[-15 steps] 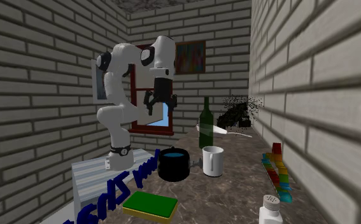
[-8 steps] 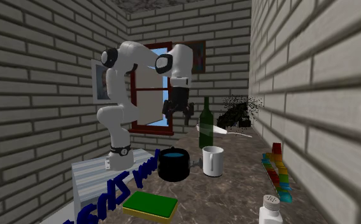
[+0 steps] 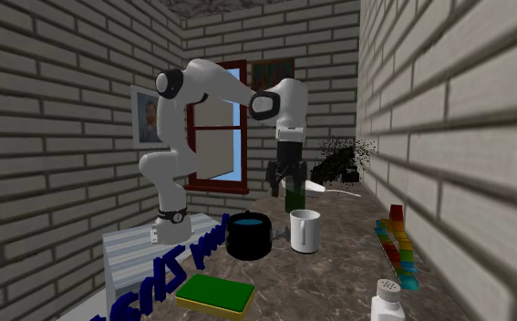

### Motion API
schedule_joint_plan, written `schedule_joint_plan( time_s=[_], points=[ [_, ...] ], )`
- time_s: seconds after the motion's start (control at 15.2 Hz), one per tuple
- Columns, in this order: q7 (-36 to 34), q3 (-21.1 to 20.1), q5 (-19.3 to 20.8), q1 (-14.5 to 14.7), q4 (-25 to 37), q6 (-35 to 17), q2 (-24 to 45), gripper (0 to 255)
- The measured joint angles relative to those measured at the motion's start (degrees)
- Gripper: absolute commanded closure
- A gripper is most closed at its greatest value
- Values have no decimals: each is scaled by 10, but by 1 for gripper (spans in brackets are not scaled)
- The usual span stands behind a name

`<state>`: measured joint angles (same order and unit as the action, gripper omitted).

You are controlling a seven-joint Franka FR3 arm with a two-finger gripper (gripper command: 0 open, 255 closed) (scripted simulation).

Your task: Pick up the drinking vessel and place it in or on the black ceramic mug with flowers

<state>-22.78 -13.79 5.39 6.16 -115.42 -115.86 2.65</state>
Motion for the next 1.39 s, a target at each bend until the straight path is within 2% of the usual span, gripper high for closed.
schedule_joint_plan(
  time_s=[0.46, 0.92, 1.39],
  points=[
    [-36, -14, 32, 31, 129, -7, 144, 0],
    [-44, -11, 42, 34, 116, -47, 173, 0],
    [-45, -10, 43, 34, 111, -53, 174, 0]
  ],
)
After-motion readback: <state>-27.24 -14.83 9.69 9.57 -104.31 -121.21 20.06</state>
